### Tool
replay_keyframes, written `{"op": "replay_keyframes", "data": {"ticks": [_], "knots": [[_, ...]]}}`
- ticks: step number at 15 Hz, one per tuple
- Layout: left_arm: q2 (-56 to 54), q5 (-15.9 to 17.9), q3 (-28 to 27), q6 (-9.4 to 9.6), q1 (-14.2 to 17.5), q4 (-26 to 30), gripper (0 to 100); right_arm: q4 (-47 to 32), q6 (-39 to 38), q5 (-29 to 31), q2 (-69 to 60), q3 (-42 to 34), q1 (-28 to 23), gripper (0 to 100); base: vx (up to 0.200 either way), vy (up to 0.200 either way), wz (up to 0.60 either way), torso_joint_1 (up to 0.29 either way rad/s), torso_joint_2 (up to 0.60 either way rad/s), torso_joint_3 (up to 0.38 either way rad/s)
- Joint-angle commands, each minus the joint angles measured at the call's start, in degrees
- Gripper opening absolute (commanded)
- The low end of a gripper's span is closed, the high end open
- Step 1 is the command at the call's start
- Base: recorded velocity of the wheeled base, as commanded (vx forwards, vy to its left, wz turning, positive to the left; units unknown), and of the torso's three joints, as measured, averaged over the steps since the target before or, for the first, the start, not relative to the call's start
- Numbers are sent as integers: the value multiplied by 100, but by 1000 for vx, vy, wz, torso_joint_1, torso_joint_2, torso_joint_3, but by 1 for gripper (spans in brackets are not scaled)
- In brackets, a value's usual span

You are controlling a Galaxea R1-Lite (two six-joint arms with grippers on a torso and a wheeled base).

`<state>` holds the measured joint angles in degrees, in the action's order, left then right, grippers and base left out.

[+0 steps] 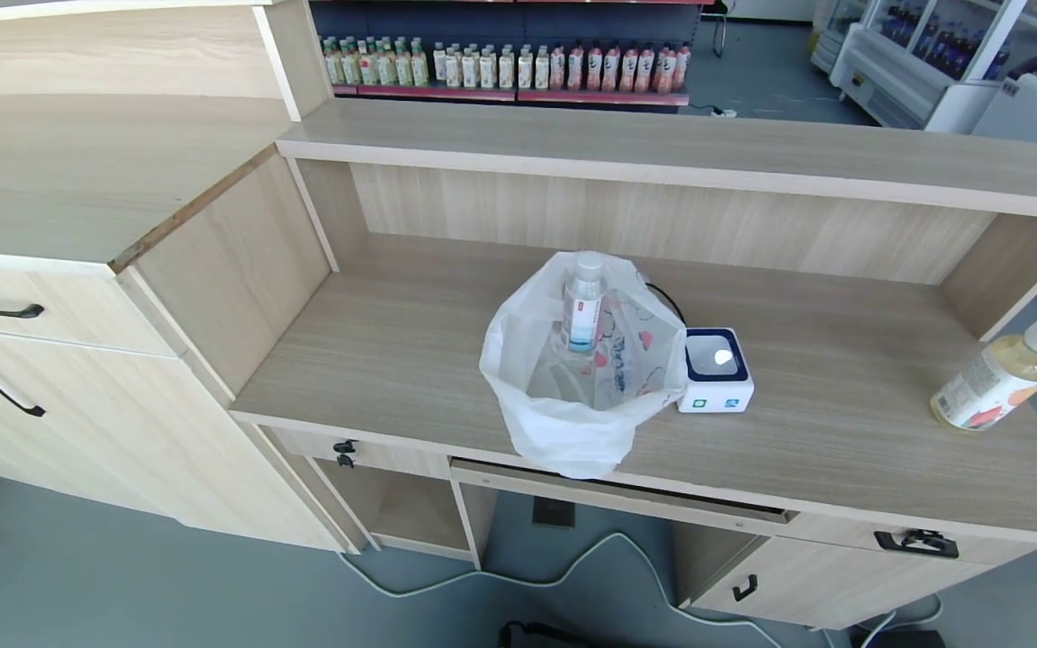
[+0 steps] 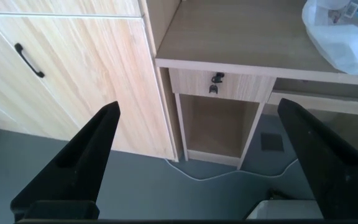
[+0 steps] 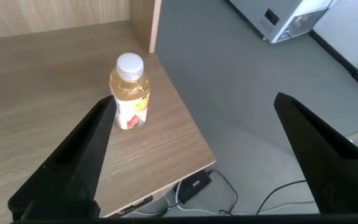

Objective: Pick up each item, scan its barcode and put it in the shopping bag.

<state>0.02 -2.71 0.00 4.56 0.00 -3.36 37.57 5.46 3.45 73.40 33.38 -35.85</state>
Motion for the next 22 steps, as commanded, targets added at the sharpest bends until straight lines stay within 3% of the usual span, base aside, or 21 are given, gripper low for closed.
{"op": "replay_keyframes", "data": {"ticks": [1, 8, 15, 22], "knots": [[-2, -2, 0, 1, 0, 2, 100, -4, -36, -11, 148, 72, -36, 100, 0, 0, 0, 0, 0, 0], [-2, 7, -9, -25, 0, 11, 100, -22, -159, -11, -326, -341, -9, 100, 0, 0, 0, 0, 0, 0], [-2, -11, 0, -25, 0, 2, 100, -22, -230, -11, -432, -481, -9, 100, 0, -200, 0, 2, 0, 4], [-2, -11, 0, -34, 0, 2, 100, -13, -230, -240, -590, -894, 8, 100, 0, 0, 0, 0, 0, 0]]}}
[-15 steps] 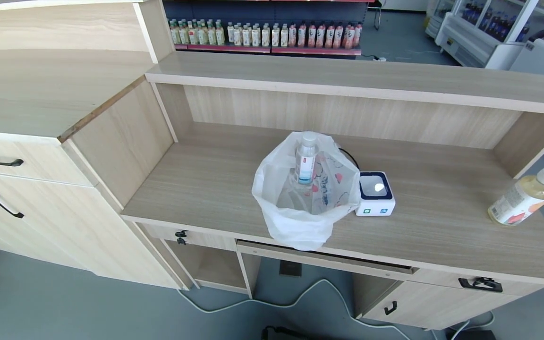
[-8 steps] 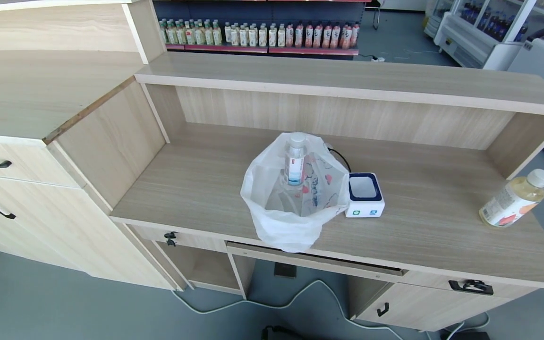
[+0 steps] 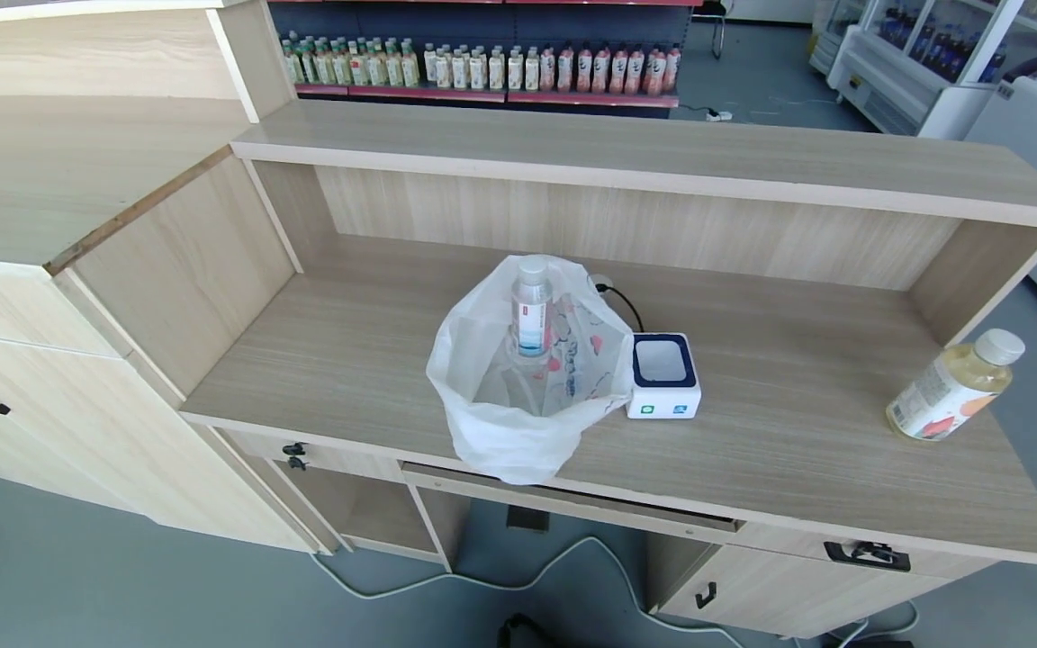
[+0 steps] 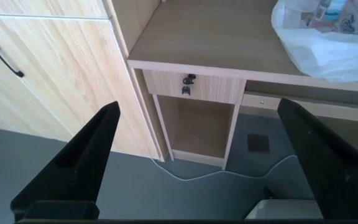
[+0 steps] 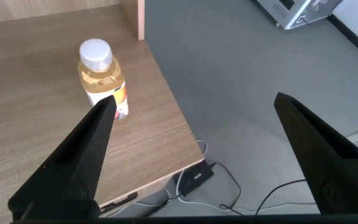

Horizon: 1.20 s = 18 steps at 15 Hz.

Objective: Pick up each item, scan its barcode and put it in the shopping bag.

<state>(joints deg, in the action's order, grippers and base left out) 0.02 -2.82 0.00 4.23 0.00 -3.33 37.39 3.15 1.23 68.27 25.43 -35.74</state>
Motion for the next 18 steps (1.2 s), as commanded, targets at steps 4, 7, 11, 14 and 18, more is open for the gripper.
{"op": "replay_keyframes", "data": {"ticks": [4, 7, 11, 14, 18], "knots": [[-2, 18, -9, -10, 0, 8, 100, 5, 2, -44, -94, -144, -3, 100, 0, 0, 0, 0, 0, 0], [-2, 27, 0, -10, 0, 8, 100, 5, 2, -35, -68, -187, -12, 100, -200, 0, 0, 6, 2, -1], [-2, 9, 0, -10, 0, -1, 100, 58, -7, -44, 213, -126, -100, 100, -150, 0, 0, 0, 1, 3], [-2, 0, 0, -10, 0, -1, 100, 58, -7, -264, 451, -20, -117, 100, 0, 0, 0, 0, 0, 0], [-2, 0, -9, -10, 0, -1, 100, 462, -7, -650, 1031, -12, -117, 100, 0, 0, 0, 0, 0, 0]]}}
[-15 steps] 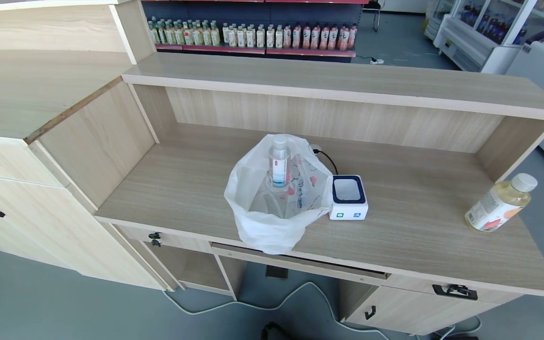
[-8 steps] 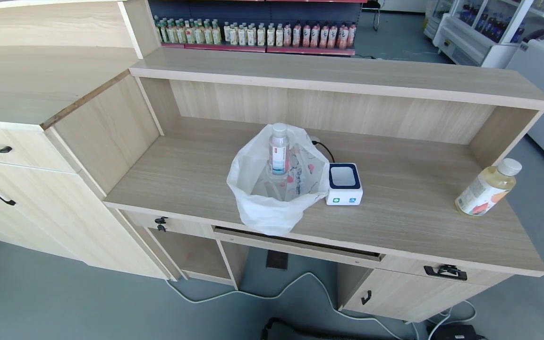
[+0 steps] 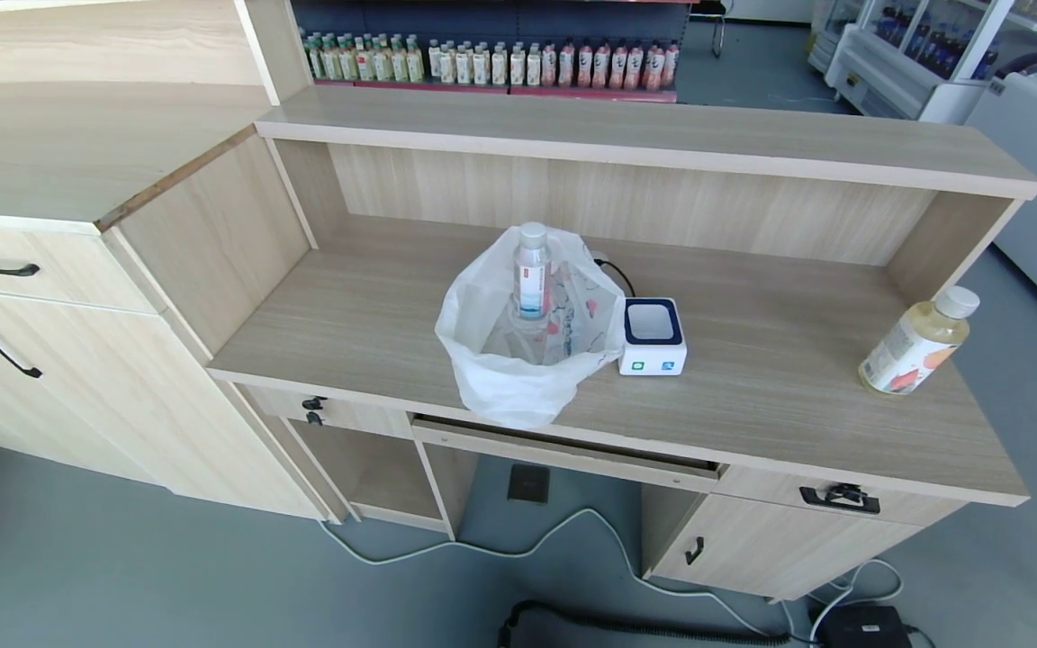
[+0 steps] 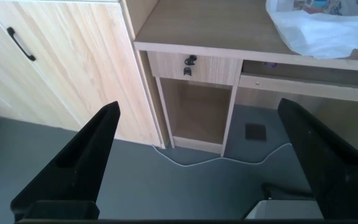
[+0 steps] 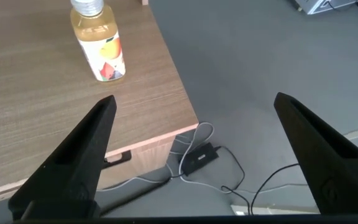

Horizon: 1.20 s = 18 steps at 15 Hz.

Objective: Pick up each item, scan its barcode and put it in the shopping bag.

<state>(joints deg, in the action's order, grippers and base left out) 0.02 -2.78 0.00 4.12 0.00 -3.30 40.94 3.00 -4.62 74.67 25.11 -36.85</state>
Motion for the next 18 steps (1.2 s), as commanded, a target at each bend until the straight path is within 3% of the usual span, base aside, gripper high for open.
{"op": "replay_keyframes", "data": {"ticks": [1, 4, 9, 12, 18], "knots": [[-2, -3, 0, 1, 0, -4, 100, 362, 25, -100, 698, 73, -6, 100, 0, 0, 0, 0, 0, 0], [-2, -3, 0, 1, 0, -4, 100, 1303, 157, -57, 1709, 284, -15, 100, 0, 0, 0, 0, 0, 0], [-2, -3, 0, 1, 0, -4, 100, 1487, 570, 40, 2843, 1101, 73, 100, 0, 0, 0, 0, 0, 0], [-2, -3, 0, 1, 0, -4, 100, 1567, 500, 49, 3150, 1435, 451, 100, 0, 0, 0, 0, 0, 0], [-2, -3, -9, 1, 0, -4, 100, 2182, 500, 49, 3687, 1488, 882, 100, 0, 0, 0, 0, 0, 0]]}}
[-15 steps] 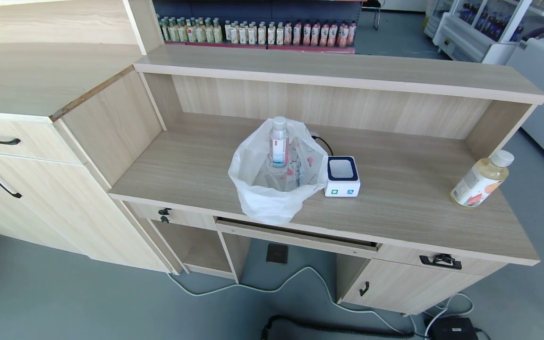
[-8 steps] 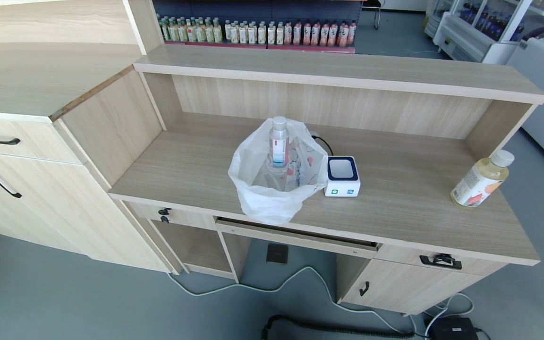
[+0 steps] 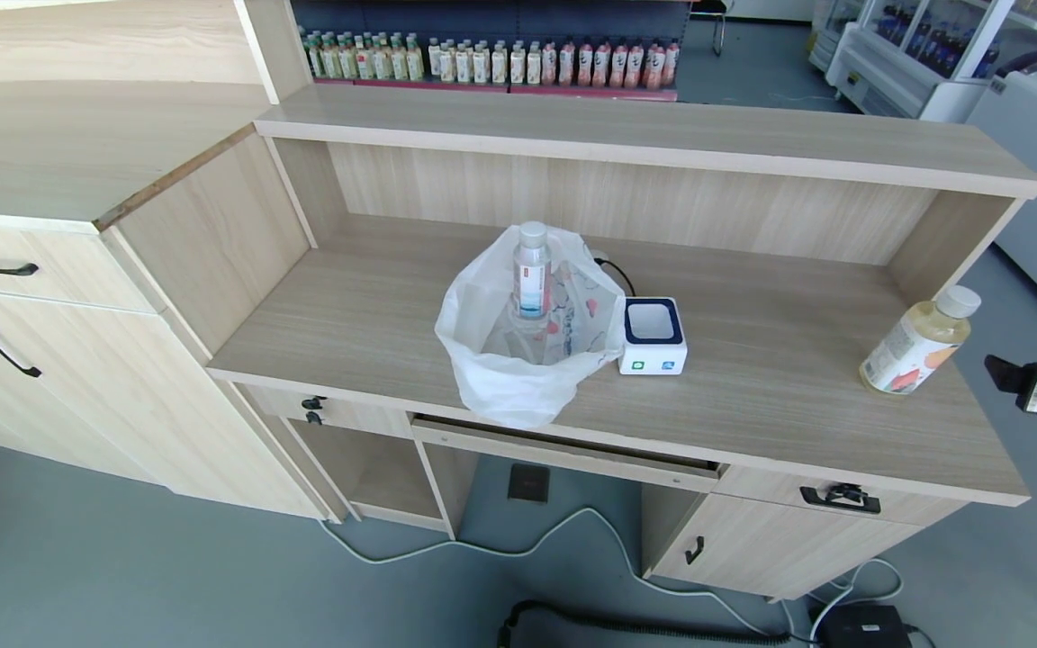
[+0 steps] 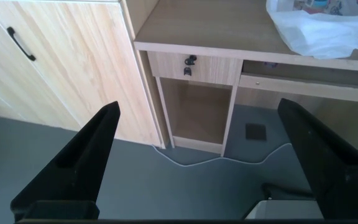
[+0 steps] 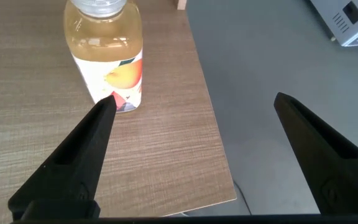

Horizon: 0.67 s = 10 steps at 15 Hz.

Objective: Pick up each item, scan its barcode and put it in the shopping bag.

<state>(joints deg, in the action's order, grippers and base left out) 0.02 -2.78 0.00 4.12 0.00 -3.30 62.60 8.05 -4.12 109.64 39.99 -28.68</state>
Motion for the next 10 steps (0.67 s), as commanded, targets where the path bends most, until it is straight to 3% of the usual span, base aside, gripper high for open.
{"op": "replay_keyframes", "data": {"ticks": [1, 10], "knots": [[-2, -3, 0, 1, 0, -4, 100, 103, -22, -1, 268, 1, 117, 100, 0, 0, 0, 0, 0, 0], [-2, -3, 0, 1, 0, -4, 100, 209, -154, 8, 620, 519, 258, 100, 0, 0, 0, 0, 0, 0]]}}
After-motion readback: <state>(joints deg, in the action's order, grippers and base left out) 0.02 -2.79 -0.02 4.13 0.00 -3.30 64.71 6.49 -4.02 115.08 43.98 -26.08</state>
